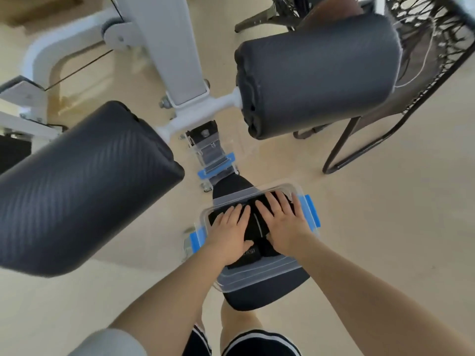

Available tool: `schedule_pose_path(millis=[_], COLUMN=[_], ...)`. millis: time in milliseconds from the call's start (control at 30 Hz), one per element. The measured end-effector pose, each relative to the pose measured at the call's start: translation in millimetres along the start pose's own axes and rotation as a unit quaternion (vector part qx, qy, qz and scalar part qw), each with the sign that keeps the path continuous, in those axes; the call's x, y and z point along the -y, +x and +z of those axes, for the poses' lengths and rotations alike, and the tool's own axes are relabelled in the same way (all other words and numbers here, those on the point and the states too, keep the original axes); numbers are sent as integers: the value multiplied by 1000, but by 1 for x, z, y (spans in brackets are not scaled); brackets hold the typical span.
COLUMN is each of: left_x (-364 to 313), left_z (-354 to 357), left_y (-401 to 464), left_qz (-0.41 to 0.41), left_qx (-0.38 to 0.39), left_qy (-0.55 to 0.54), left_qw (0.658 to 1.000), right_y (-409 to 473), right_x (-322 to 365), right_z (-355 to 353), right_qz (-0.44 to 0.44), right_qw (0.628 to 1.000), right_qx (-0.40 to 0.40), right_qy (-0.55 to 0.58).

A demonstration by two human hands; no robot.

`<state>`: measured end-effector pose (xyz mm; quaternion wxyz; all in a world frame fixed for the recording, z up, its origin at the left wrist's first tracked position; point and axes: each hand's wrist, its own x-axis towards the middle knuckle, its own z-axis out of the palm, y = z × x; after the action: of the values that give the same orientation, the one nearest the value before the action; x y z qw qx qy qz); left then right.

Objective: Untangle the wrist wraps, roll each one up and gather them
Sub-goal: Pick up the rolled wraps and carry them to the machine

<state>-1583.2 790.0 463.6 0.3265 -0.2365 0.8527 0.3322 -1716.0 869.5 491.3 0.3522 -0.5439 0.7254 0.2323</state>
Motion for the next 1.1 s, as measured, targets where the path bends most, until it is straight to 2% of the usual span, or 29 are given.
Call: schedule_pose_path(millis=[67,167,233,300,367,433,600,733,867,967,1100], left_x=[11,32,44,53,63,67,59,56,60,70,67], left_z=[-9,-15,-18,-22,-20,-16,-8,-8,-4,1,10], left_y=[-13,-35,-45,-51,-52,-55,-63,-61,-61,-65,-70], left_qz=[52,100,27,-77,-135,-140,-149,-161,-153,-152,-171], left_qx=[-43,-165,-219,-204,-146,-98,-101,-114,-127,-136,-159], left_qy=[-26,-8,-14,-83,-215,-311,-367,-375,-402,-458,-488], left_qw=[997,981,975,972,956,935,912,906,894,866,841], right_y=[-9,-11,2,20,37,52,75,82,97,99,83], right_x=[3,16,32,47,61,72,72,68,77,83,71], right_z=[-17,-54,-76,-96,-113,-122,-123,-103,-101,-105,-91], right_qz=[-7,-12,-35,-54,-57,-51,-23,-50,-105,-75,-127], right_qw=[998,980,969,957,963,975,973,937,945,955,942], right_qx=[-61,-182,-238,-281,-262,-216,-218,-252,-247,-226,-267], right_qy=[31,76,62,50,31,1,-78,-234,-187,-177,-160])
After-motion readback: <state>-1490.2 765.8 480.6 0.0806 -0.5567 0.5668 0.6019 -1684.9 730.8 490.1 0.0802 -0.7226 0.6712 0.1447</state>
